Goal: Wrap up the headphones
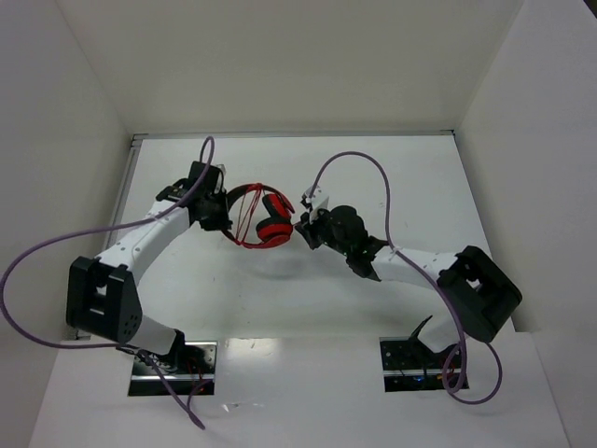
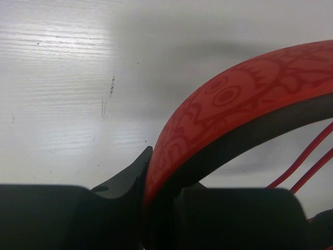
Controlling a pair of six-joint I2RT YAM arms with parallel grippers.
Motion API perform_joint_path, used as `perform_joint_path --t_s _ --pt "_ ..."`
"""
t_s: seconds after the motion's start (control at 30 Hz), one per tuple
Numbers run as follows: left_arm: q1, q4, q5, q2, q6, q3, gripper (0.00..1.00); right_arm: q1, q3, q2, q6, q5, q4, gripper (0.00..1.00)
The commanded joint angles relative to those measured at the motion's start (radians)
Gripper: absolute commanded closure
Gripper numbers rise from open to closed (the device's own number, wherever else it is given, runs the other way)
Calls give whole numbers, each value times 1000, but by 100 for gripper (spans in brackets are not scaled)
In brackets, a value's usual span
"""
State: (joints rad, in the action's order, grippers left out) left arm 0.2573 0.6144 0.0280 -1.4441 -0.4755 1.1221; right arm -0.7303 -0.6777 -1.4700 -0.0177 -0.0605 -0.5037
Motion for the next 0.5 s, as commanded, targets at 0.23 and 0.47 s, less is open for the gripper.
perform_joint_path --t_s 0.23,0.47 --pt "-6 39 239 -262 236 82 100 42 -101 -194 -18 140 -42 99" --pt "31 21 299 -397 270 177 100 42 -183 -308 1 203 20 99"
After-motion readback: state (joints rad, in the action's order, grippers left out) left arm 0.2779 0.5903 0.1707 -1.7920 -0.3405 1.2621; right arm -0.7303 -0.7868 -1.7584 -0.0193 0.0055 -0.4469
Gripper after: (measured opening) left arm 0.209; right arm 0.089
